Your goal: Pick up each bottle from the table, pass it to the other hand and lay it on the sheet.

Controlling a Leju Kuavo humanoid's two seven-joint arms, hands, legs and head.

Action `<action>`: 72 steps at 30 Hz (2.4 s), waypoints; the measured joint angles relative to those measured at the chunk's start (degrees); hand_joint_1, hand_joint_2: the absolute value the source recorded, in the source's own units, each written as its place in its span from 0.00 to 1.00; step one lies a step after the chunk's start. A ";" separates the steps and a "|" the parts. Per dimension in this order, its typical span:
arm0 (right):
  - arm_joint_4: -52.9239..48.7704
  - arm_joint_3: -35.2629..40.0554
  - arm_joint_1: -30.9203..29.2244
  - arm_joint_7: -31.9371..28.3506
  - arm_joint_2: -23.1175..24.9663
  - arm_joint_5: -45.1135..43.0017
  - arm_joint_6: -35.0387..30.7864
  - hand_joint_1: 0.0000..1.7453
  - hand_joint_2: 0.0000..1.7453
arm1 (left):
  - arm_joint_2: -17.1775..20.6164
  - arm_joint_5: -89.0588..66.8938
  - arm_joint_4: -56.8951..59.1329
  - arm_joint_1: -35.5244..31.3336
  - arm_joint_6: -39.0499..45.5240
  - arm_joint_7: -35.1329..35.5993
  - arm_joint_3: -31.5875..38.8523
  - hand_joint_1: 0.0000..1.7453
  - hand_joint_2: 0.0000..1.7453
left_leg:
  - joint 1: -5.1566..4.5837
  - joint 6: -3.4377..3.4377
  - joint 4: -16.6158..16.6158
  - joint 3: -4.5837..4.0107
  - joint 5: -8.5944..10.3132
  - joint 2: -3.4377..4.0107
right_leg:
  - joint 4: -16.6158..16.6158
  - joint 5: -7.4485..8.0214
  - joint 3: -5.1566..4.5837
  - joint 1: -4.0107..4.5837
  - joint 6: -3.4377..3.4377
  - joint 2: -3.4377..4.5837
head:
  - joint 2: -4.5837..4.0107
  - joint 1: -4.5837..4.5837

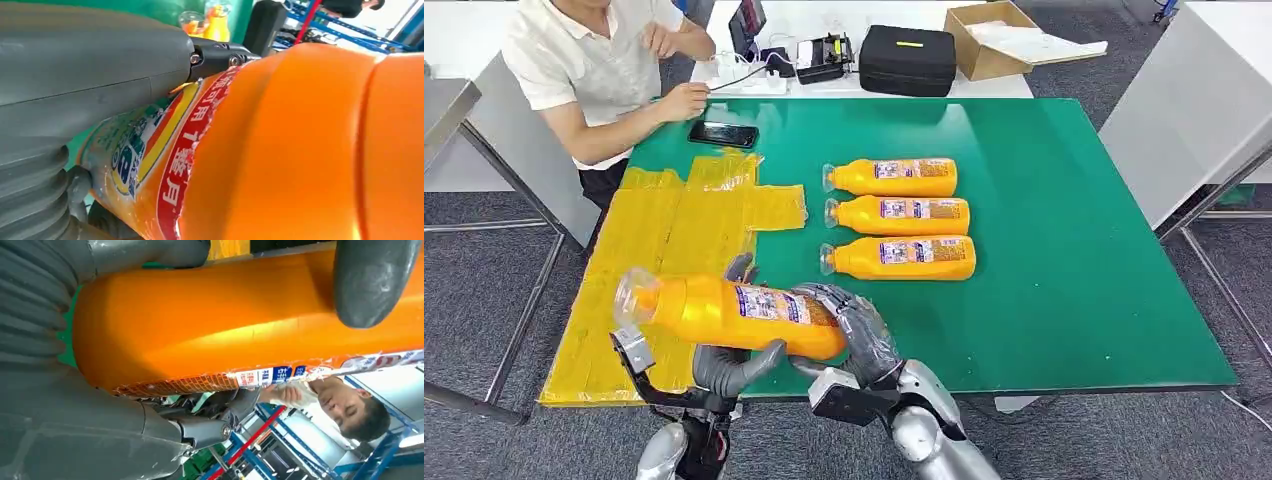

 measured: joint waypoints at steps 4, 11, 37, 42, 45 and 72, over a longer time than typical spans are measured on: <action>0.30 1.14 -0.51 0.09 0.00 -0.92 0.00 0.98 1.00 | -0.09 4.06 -0.85 0.29 -2.64 0.70 0.72 0.90 1.00 | 0.00 0.00 0.00 0.00 0.00 0.02 | 0.00 0.00 -0.02 0.00 0.00 0.00 | 0.00 -0.02; 1.86 1.81 -1.31 -0.37 0.09 -3.55 0.48 0.99 1.00 | -0.22 9.88 -1.00 0.42 -7.06 1.60 1.40 1.00 1.00 | 0.00 0.00 0.00 0.00 0.00 0.02 | 0.00 0.00 -0.01 0.00 0.00 0.00 | 0.00 0.00; 7.91 2.14 -0.63 -0.72 0.79 -3.94 -1.95 0.00 1.00 | -0.33 12.54 -3.50 1.12 -7.23 0.72 2.34 1.00 1.00 | 0.00 0.00 0.00 -0.05 0.00 0.04 | 0.00 0.00 -0.06 0.01 0.00 0.00 | 0.00 0.00; 7.91 1.71 -0.07 -0.53 1.01 -3.72 -2.19 0.00 1.00 | -0.33 11.91 -4.57 1.25 -6.62 0.48 2.38 1.00 1.00 | 0.00 0.00 0.00 -0.05 0.00 0.04 | 0.00 0.00 -0.07 0.00 0.00 0.00 | 0.00 0.00; 7.91 1.64 -0.04 -0.53 1.03 -3.68 -2.21 0.00 1.00 | -0.33 11.80 -4.85 1.28 -6.55 0.48 2.36 1.00 1.00 | -0.01 0.00 0.00 -0.05 0.00 0.05 | 0.00 0.00 -0.07 -0.01 0.00 0.01 | 0.00 0.00; -12.46 -21.62 3.57 -0.30 4.54 13.17 -20.36 0.00 1.00 | 0.96 -95.17 -9.33 -6.33 29.78 18.47 5.85 1.00 1.00 | 0.00 -0.02 0.00 -0.09 0.08 -0.05 | 0.02 0.03 -0.05 0.00 0.00 -0.01 | 0.00 0.00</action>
